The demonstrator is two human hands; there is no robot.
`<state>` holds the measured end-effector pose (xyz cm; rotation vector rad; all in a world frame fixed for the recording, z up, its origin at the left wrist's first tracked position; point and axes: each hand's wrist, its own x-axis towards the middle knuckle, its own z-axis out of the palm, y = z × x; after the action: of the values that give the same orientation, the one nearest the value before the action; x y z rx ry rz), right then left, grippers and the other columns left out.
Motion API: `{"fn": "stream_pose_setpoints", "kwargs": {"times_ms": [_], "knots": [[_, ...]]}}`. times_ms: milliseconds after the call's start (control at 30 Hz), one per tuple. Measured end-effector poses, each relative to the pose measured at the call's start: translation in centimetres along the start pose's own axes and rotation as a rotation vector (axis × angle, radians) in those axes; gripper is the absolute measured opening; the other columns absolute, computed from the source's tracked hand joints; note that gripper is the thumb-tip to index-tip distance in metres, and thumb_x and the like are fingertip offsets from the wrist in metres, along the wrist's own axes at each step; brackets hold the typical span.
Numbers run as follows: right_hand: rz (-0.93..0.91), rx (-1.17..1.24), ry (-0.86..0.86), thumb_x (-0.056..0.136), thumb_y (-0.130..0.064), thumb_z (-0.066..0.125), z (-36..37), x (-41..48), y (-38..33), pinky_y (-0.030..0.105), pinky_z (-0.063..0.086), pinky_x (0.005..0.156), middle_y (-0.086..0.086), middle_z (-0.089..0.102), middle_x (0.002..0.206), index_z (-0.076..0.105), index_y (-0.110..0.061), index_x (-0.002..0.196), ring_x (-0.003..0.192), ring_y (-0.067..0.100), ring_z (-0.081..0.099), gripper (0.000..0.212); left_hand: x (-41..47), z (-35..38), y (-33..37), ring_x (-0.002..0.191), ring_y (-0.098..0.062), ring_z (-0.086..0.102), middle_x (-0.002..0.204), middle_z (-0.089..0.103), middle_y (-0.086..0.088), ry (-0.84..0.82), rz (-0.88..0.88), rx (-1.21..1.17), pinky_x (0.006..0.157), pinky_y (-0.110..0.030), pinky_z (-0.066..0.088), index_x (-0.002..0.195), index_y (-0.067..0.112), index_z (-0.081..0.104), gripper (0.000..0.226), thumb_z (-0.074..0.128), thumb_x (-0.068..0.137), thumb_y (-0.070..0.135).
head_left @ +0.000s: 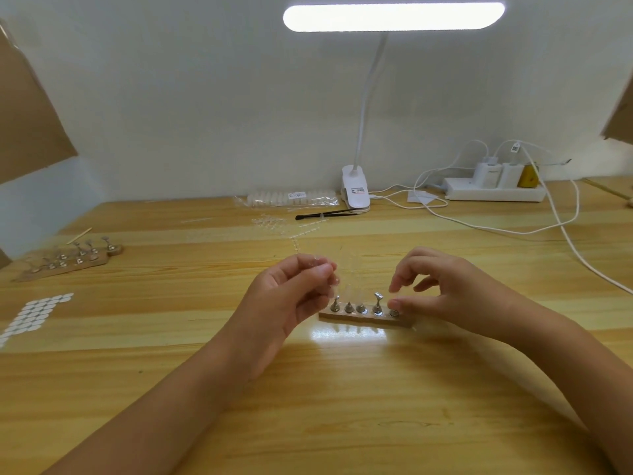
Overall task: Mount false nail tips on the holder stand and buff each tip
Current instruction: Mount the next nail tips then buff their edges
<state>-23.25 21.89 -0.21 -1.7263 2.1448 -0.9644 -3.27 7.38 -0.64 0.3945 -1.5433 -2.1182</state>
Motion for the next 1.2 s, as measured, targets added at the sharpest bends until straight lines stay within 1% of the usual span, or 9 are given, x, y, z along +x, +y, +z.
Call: {"fn": "stream_pose_setpoints", "kwargs": {"times_ms": [67,200,533,667,833,933,1033,1133,1200], "knots": [[-0.004,0.086,0.066,0.070,-0.057,0.061,-0.8,-0.2,-0.4,0.022,0.053,0.087,-0.014,0.065,0.098,0.068,-0.029,0.097,0.098,0.000,0.060,0.040,-0.2,0.1,-0.1,0.071,-0.008,0.066,0.079,0.071,-0.001,0.034,0.052,0.142,0.068,-0.016,0.054,0.083,0.019,0.078,0.013,0.074,0.073,0.027],[-0.039,0.253,0.249,0.075,-0.054,0.060,-0.8,-0.2,-1.3,0.013,0.052,0.080,-0.019,0.069,0.098,0.070,-0.029,0.096,0.095,0.002,0.065,0.034,-0.4,0.4,-0.5,0.071,-0.009,0.069,0.076,0.073,-0.002,0.034,0.075,0.281,0.068,-0.016,0.054,0.093,0.009,0.073,0.025,0.072,0.074,0.025],[-0.127,0.212,0.230,0.073,-0.047,0.066,1.5,-0.3,-2.7,0.028,0.052,0.086,-0.007,0.063,0.099,0.070,-0.024,0.085,0.100,0.012,0.061,0.026,-0.5,0.7,-0.8,0.071,-0.008,0.069,0.075,0.073,-0.002,0.050,0.073,0.327,0.066,-0.016,0.053,0.095,0.005,0.072,0.017,0.071,0.083,0.016],[-0.215,0.081,0.291,0.078,-0.041,0.068,2.1,-0.4,-2.9,0.022,0.048,0.087,-0.011,0.058,0.101,0.068,-0.020,0.083,0.101,0.010,0.057,0.022,-0.6,0.7,-0.8,0.070,-0.008,0.070,0.075,0.073,-0.002,0.075,0.057,0.334,0.066,-0.016,0.054,0.093,0.008,0.073,0.009,0.071,0.087,0.013],[-0.484,-0.245,0.333,0.089,-0.033,0.061,3.0,-0.6,-3.6,0.014,0.038,0.092,-0.007,0.055,0.102,0.067,-0.015,0.086,0.101,0.007,0.050,0.019,-0.4,0.5,-0.8,0.069,-0.008,0.069,0.077,0.073,-0.003,0.125,-0.001,0.197,0.065,-0.016,0.054,0.085,0.015,0.075,0.005,0.074,0.082,0.019],[-0.301,0.124,0.266,0.087,-0.036,0.061,2.8,-0.5,-4.3,0.016,0.045,0.090,-0.011,0.057,0.101,0.064,-0.021,0.086,0.099,0.006,0.057,0.015,-0.6,0.6,-0.5,0.074,-0.011,0.068,0.080,0.072,-0.001,0.058,0.054,0.226,0.071,-0.018,0.054,0.084,0.021,0.074,0.008,0.074,0.078,0.027],[-0.039,0.535,0.106,0.081,-0.045,0.062,1.8,-0.4,-3.9,0.029,0.054,0.088,-0.004,0.065,0.097,0.069,-0.016,0.089,0.091,0.014,0.063,0.030,-0.8,0.9,-0.1,0.080,-0.011,0.068,0.086,0.072,0.000,-0.011,0.145,0.285,0.076,-0.020,0.054,0.082,0.030,0.073,0.003,0.074,0.084,0.028],[0.092,0.763,-0.045,0.082,-0.042,0.063,1.4,-0.3,-3.3,0.034,0.052,0.093,0.006,0.070,0.098,0.070,-0.009,0.100,0.096,0.017,0.065,0.039,-1.1,1.1,0.0,0.087,-0.015,0.067,0.102,0.072,-0.013,-0.101,0.209,0.337,0.084,-0.024,0.054,0.084,0.030,0.070,0.008,0.067,0.086,0.023],[0.111,0.839,-0.091,0.084,-0.039,0.061,1.2,-0.2,-3.3,0.032,0.053,0.093,0.004,0.071,0.097,0.069,-0.006,0.103,0.098,0.018,0.066,0.039,-1.3,1.2,0.0,0.086,-0.013,0.065,0.095,0.072,-0.015,-0.144,0.208,0.331,0.086,-0.023,0.053,0.084,0.028,0.069,0.008,0.067,0.087,0.021]]}}
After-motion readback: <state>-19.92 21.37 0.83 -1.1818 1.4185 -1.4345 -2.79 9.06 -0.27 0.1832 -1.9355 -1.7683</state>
